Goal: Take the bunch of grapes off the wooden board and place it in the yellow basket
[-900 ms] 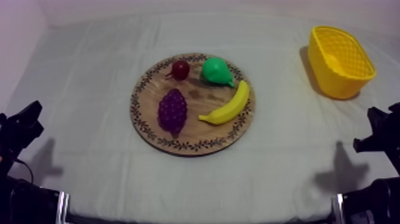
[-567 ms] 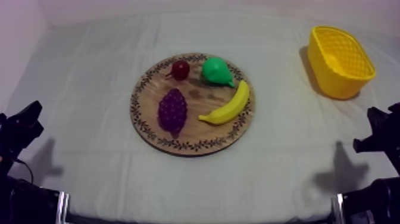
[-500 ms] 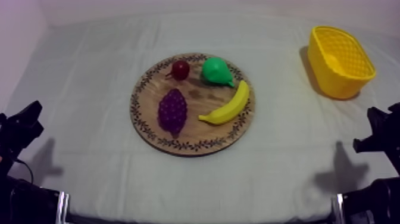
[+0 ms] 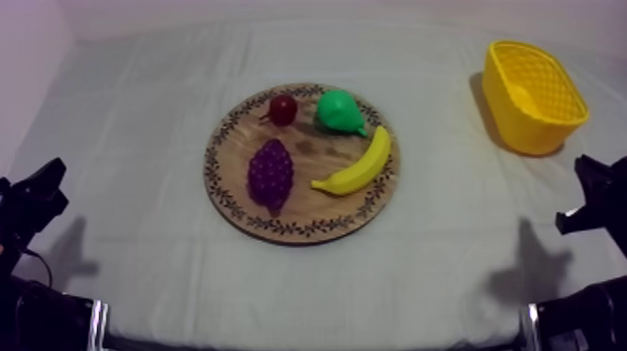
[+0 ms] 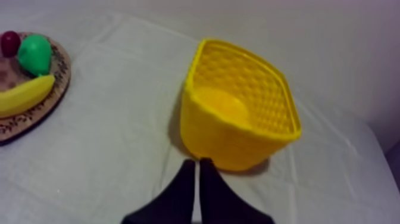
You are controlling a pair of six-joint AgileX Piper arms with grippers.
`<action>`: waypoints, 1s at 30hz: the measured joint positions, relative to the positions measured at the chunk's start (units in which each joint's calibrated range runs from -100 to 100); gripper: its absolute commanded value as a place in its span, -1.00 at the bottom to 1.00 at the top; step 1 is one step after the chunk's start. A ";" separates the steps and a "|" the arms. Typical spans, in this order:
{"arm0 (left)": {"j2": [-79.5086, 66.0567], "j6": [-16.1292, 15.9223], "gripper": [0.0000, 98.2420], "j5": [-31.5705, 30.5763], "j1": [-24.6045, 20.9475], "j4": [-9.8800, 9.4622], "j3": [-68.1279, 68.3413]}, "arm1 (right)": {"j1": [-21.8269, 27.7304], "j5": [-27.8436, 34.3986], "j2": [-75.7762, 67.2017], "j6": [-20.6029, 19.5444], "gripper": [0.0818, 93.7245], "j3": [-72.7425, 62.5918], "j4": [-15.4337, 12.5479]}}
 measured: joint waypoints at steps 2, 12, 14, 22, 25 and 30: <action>0.00 0.00 -1.00 0.00 0.00 0.00 0.00 | -1.45 -0.46 2.24 -0.98 -0.99 -1.88 1.62; 0.00 0.00 -1.00 0.00 0.00 0.00 0.00 | -8.92 0.62 18.31 -3.70 -0.99 -17.92 5.82; 0.00 0.00 -1.00 0.00 0.00 0.00 0.00 | -10.61 1.93 22.09 -4.28 -0.99 -22.34 6.37; 0.00 0.00 -1.00 0.00 0.00 0.00 0.00 | -17.69 8.60 36.13 -6.77 -0.99 -39.81 7.64; 0.00 0.00 -1.00 0.00 0.00 0.00 0.00 | -20.46 11.61 41.50 -7.45 -0.99 -46.41 7.15; 0.00 0.00 -1.00 0.00 0.00 0.00 0.00 | -25.05 19.01 50.23 -8.97 -0.99 -59.24 5.85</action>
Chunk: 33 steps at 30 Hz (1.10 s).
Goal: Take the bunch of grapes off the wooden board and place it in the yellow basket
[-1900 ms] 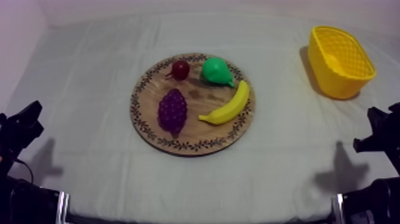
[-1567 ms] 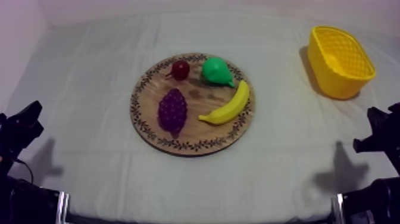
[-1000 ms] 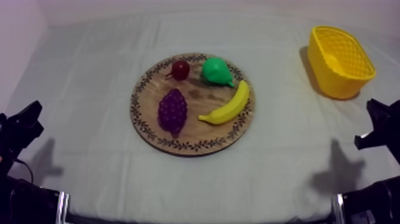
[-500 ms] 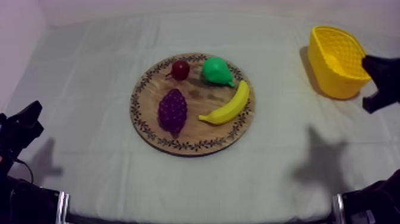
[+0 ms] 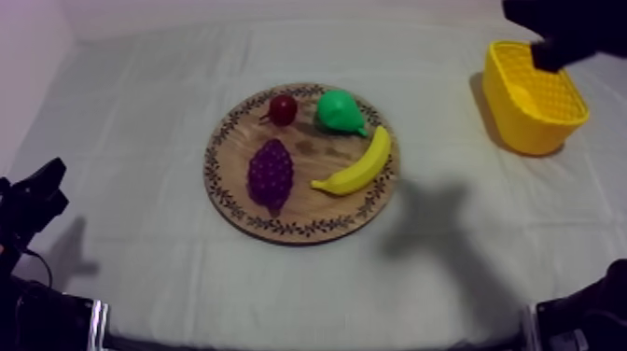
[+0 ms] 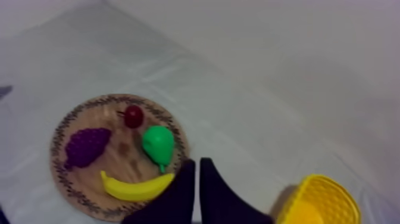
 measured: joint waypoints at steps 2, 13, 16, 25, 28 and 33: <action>0.00 0.00 -1.00 0.00 0.00 0.00 0.00 | -1.72 2.60 3.05 -0.97 -0.99 -4.72 -0.43; 0.00 0.00 -1.00 0.00 0.00 0.00 0.00 | -8.60 16.88 19.01 -7.48 -0.99 -28.54 -1.31; 0.00 0.00 -1.00 0.00 0.00 0.00 0.00 | -10.47 22.07 23.89 -10.05 -0.99 -35.07 -1.26; 0.00 0.00 -1.00 0.00 0.00 0.00 0.00 | -13.47 37.42 37.68 -16.41 -0.99 -52.40 -1.86; 0.00 0.00 -1.00 0.00 0.00 0.00 0.00 | -13.87 41.87 42.20 -18.08 -0.99 -58.09 -1.97; 0.00 0.00 -1.00 0.00 0.00 0.00 0.00 | -14.38 47.59 48.85 -19.85 -0.99 -65.94 -1.97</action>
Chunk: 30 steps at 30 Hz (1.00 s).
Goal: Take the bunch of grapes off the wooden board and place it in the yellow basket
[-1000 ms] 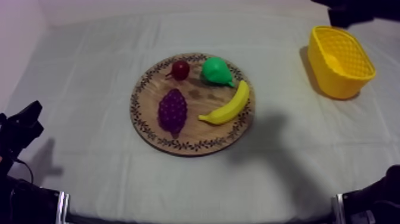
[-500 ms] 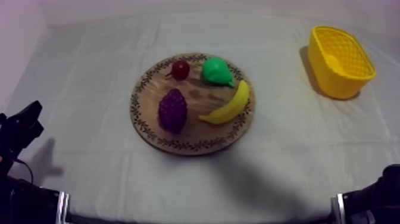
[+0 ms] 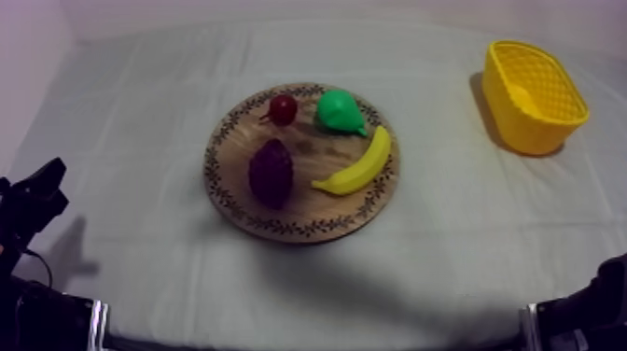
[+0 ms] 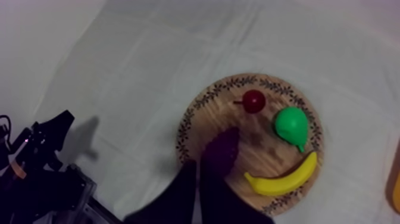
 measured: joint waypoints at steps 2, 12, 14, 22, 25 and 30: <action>0.00 0.00 -1.00 0.00 0.00 0.00 0.00 | -0.04 0.94 2.43 -0.82 -0.99 -2.23 0.23; 0.00 0.00 -1.00 0.00 0.00 0.00 0.00 | 0.23 1.70 13.93 -5.76 -0.99 -6.95 1.21; 0.00 0.00 -1.00 0.00 0.00 0.00 0.00 | 0.23 1.70 15.91 -6.72 -0.99 -7.04 1.21; 0.00 0.00 -1.00 0.00 0.00 0.00 0.00 | 0.03 1.95 21.08 -7.41 -0.92 -6.21 0.55; 0.00 0.03 -1.00 0.00 0.00 0.00 0.00 | 0.27 2.11 22.09 -7.17 -0.68 -6.20 0.17; 0.00 0.03 -1.00 0.00 0.00 0.00 0.00 | 0.44 2.11 22.77 -7.17 0.07 -6.20 -0.25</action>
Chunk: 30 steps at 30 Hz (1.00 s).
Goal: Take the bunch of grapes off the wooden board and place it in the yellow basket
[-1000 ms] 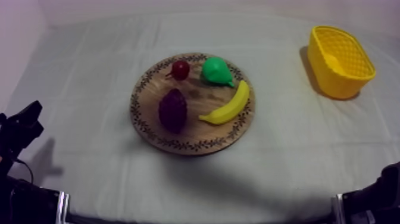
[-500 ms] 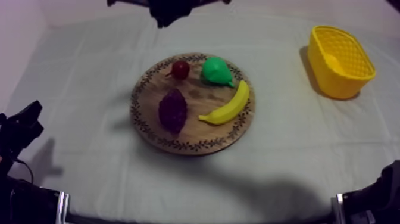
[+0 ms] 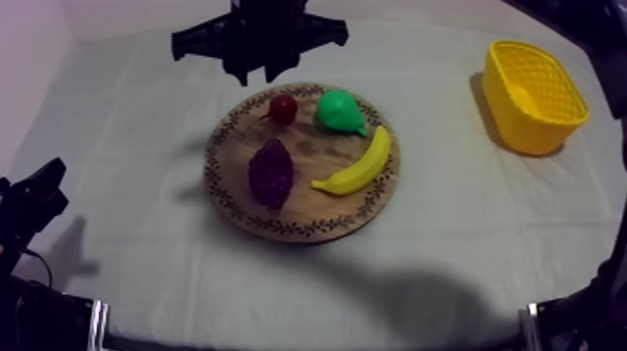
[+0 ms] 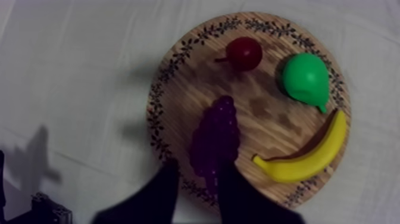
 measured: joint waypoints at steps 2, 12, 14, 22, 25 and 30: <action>0.00 0.00 -1.00 0.00 0.00 0.00 0.00 | 0.00 0.00 0.06 0.02 0.34 0.00 -0.30; 0.00 0.00 -1.00 0.00 0.00 0.00 0.00 | 0.17 0.09 0.55 -0.50 0.88 1.16 -1.56; 0.00 0.00 -1.00 0.00 0.00 0.00 0.00 | 0.26 0.02 0.84 -0.32 0.91 1.56 -2.17; 0.00 0.00 -1.00 0.00 0.00 0.00 0.00 | 0.65 -1.20 4.25 1.86 0.95 5.21 -5.55; 0.00 0.00 -1.00 0.00 0.00 0.00 0.00 | 0.99 -3.60 5.68 2.72 0.95 7.27 -6.40; 0.00 0.00 -1.00 0.00 0.00 0.00 0.00 | 1.55 -9.22 8.00 3.61 0.95 11.34 -7.72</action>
